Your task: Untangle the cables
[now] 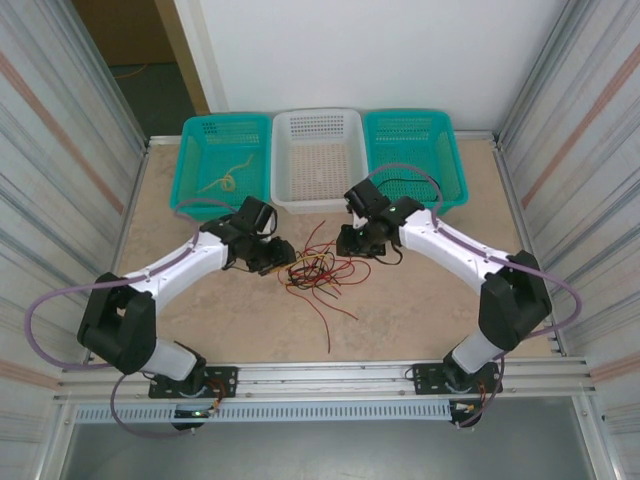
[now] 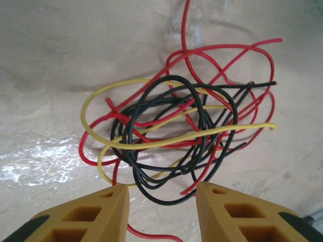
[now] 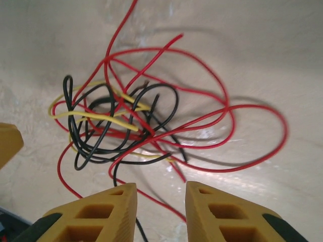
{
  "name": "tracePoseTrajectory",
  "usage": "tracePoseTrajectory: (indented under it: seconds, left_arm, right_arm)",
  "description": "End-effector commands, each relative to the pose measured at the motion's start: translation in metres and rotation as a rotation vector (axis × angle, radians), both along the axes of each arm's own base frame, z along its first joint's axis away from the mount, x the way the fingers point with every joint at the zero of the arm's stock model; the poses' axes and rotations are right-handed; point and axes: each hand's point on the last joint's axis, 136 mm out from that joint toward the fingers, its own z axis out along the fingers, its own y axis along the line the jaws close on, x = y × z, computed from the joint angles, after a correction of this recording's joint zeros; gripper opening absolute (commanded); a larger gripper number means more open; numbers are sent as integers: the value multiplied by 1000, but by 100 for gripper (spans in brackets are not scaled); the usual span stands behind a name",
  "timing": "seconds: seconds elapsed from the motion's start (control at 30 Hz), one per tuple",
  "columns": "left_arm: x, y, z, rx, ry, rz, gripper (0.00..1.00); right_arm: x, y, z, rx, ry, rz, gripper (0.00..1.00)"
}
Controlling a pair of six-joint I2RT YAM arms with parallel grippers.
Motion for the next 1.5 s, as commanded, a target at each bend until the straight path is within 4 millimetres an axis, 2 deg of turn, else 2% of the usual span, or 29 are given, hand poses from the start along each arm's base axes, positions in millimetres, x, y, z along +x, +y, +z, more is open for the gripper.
tracePoseTrajectory:
  seconds: [0.0,0.1,0.27,0.37,0.5,0.7,0.87,1.03,1.17,1.37,1.47]
  left_arm:
    - [3,16,-1,116,-29,-30,43]
    - [4,28,-8,206,-44,-84,45]
    - [10,23,-15,250,-93,-247,44]
    - [19,13,-14,246,-135,-310,43]
    - [28,-6,-11,264,-226,-431,53]
    - [35,-28,-15,293,-285,-577,53]
    - [35,-31,-21,313,-293,-634,48]
    - [26,-31,-25,296,-283,-672,42]
    - [22,-29,-34,300,-256,-682,29]
    - [20,-27,-33,296,-267,-675,22]
    - [20,-28,-35,296,-259,-679,8]
  right_arm:
    - [-6,25,-4,62,33,-6,30]
    - [-9,31,-7,52,44,0,31]
    - [-6,32,-5,54,39,-12,31]
    - [-5,32,-1,63,34,-24,32]
    - [-5,29,3,65,28,-42,34]
    - [-2,20,7,79,32,-79,34]
    - [1,11,15,116,29,-118,35]
    - [6,2,23,139,20,-147,35]
    - [9,-3,25,146,16,-160,35]
    - [9,-4,28,151,7,-158,35]
    - [9,-4,30,153,0,-156,35]
